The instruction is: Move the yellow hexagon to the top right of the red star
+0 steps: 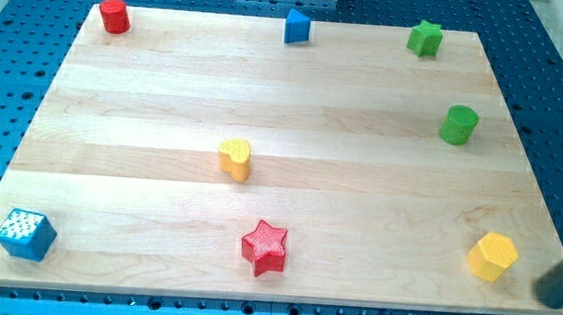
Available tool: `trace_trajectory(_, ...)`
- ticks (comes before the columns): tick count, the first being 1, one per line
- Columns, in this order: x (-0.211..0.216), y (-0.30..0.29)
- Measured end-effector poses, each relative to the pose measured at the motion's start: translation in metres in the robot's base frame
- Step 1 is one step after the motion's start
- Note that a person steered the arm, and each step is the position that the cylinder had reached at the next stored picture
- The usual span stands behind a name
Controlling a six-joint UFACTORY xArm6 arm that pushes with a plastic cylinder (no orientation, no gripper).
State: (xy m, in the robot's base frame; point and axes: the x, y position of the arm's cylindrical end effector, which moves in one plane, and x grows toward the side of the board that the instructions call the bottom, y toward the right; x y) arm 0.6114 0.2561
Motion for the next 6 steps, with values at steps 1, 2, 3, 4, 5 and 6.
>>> trace_trajectory(1,-0.019,-0.044)
trace_trajectory(2,-0.043,-0.083)
trace_trajectory(3,-0.078,-0.078)
trace_trajectory(4,-0.103,-0.046)
trace_trajectory(5,-0.122,-0.044)
trace_trajectory(6,-0.125,-0.118)
